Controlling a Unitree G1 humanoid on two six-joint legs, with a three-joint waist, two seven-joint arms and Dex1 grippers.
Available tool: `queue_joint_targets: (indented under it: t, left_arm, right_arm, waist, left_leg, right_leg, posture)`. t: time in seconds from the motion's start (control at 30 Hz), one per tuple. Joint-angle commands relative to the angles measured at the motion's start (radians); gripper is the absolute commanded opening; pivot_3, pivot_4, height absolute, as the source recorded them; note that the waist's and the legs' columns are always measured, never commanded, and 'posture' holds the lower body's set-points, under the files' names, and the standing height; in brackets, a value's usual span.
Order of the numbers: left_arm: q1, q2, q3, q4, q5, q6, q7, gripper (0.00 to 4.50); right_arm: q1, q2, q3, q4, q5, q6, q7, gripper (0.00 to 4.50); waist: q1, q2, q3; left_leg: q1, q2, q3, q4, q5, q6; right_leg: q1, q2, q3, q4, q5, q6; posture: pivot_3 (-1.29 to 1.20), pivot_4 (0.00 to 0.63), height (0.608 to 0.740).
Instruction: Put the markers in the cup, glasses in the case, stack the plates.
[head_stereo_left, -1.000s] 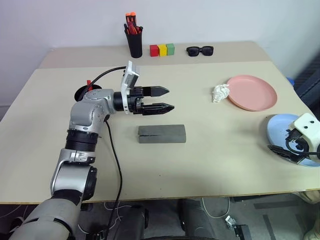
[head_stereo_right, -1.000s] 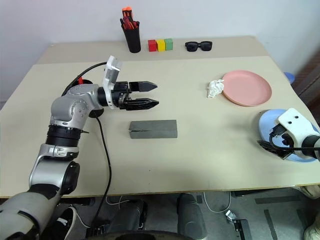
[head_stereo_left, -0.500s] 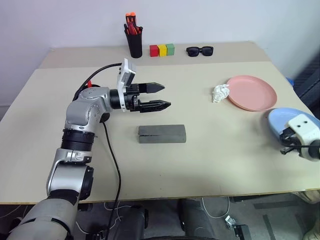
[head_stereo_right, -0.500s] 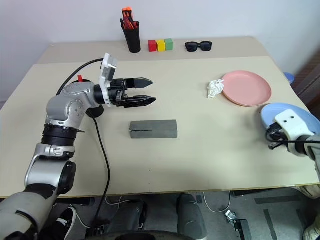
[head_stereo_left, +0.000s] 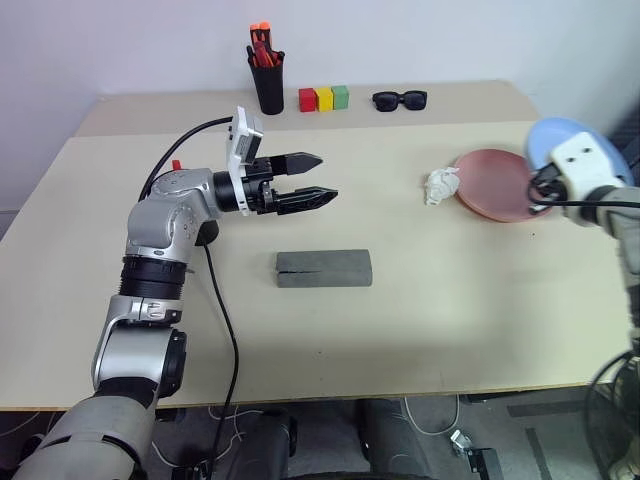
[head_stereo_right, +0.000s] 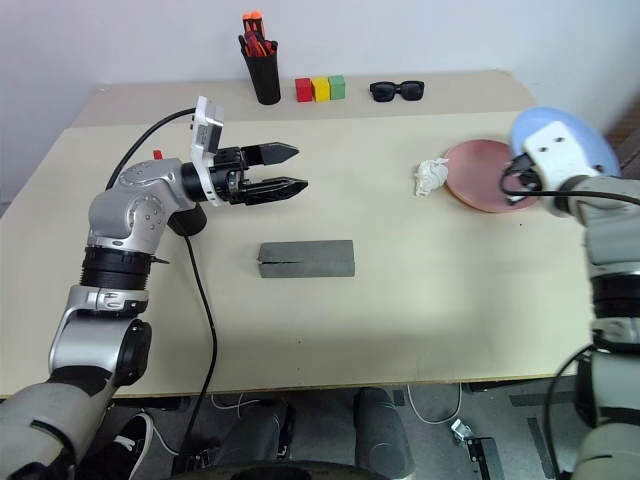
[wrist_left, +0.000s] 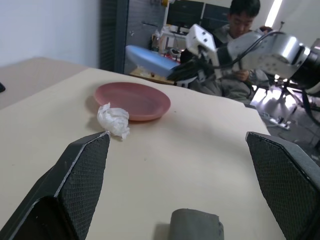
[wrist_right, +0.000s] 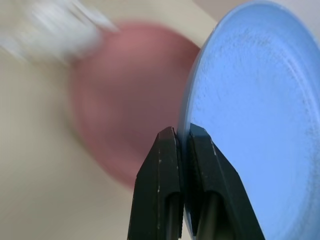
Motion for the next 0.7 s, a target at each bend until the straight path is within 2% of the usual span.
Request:
queue_joint_targets:
  t: [0.03, 0.2, 0.23, 0.27, 0.33, 0.47, 0.5, 0.6, 0.7]
  left_arm:
    - [-0.011, 0.018, 0.02, -0.043, -0.02, -0.005, 0.007, 4.5]
    - [0.016, 0.039, 0.024, -0.08, -0.027, 0.01, 0.023, 4.5]
    - [0.02, 0.039, 0.024, -0.086, -0.029, 0.014, 0.026, 4.5]
    - [0.023, 0.04, 0.025, -0.091, -0.031, 0.015, 0.029, 4.5]
    - [0.028, 0.041, 0.027, -0.098, -0.036, 0.021, 0.035, 4.5]
    - [0.033, 0.046, 0.024, -0.109, -0.043, 0.027, 0.042, 4.5]
    - [0.032, 0.046, 0.024, -0.108, -0.045, 0.029, 0.043, 4.5]
    - [0.03, 0.046, 0.022, -0.105, -0.048, 0.029, 0.044, 4.5]
    - [0.032, 0.046, 0.02, -0.103, -0.048, 0.026, 0.042, 4.5]
  right_arm:
    - [-0.065, 0.005, 0.033, 0.096, -0.07, -0.113, -0.03, 0.02]
    - [-0.129, 0.051, 0.049, 0.278, -0.086, -0.215, -0.04, 0.02]
    - [-0.142, 0.058, 0.044, 0.301, -0.082, -0.225, -0.036, 0.69]
    - [-0.152, 0.064, 0.042, 0.318, -0.078, -0.233, -0.029, 0.98]
    - [-0.169, 0.072, 0.04, 0.338, -0.076, -0.244, -0.025, 1.84]
    - [-0.195, 0.08, 0.049, 0.352, -0.094, -0.27, -0.043, 3.83]
    - [-0.197, 0.085, 0.039, 0.344, -0.077, -0.267, -0.029, 4.19]
    - [-0.188, 0.106, 0.008, 0.283, -0.025, -0.27, 0.012, 4.19]
    - [-0.183, 0.145, -0.034, 0.204, 0.045, -0.195, 0.053, 4.19]
  waist:
    - [0.004, 0.0, 0.0]
    - [0.004, 0.0, 0.0]
    - [0.003, 0.0, 0.0]
    - [0.001, 0.0, 0.0]
    - [-0.001, 0.0, 0.0]
    - [-0.019, 0.0, 0.0]
    - [-0.021, 0.0, 0.0]
    - [-0.024, 0.0, 0.0]
    - [-0.028, 0.0, 0.0]
  left_leg:
    - [0.0, 0.0, 0.0, 0.0, 0.0, 0.0]
    - [-0.002, -0.001, 0.0, 0.0, 0.0, 0.0]
    - [-0.002, -0.001, 0.0, 0.0, 0.0, 0.0]
    - [-0.002, -0.001, 0.0, 0.0, 0.0, 0.0]
    - [-0.001, -0.001, 0.0, 0.0, 0.0, 0.0]
    - [-0.001, -0.001, 0.0, 0.0, 0.0, 0.0]
    - [-0.001, -0.001, 0.0, 0.0, 0.0, 0.0]
    - [-0.001, -0.001, 0.0, 0.0, 0.0, 0.0]
    - [-0.001, 0.0, 0.0, 0.0, 0.0, 0.0]
  right_leg:
    - [0.0, 0.0, 0.0, 0.0, 0.0, 0.0]
    - [-0.001, -0.001, 0.0, -0.001, 0.0, 0.0]
    - [-0.001, -0.001, 0.0, -0.001, 0.0, 0.0]
    - [-0.001, -0.001, 0.0, -0.001, 0.0, 0.0]
    - [-0.001, -0.001, 0.0, 0.0, 0.0, 0.0]
    - [-0.001, -0.001, 0.0, 0.001, 0.0, 0.0]
    - [-0.001, -0.001, 0.0, 0.001, 0.0, 0.0]
    - [-0.001, -0.001, 0.0, 0.0, 0.0, 0.0]
    - [-0.002, 0.0, 0.0, 0.001, 0.0, 0.0]
  posture:
    - [0.0, 0.15, 0.74]
    - [0.0, 0.15, 0.74]
    - [0.0, 0.15, 0.74]
    - [0.0, 0.15, 0.74]
    - [0.0, 0.15, 0.74]
    - [0.0, 0.15, 0.74]
    - [0.0, 0.15, 0.74]
    - [0.0, 0.15, 0.74]
    - [0.0, 0.15, 0.74]
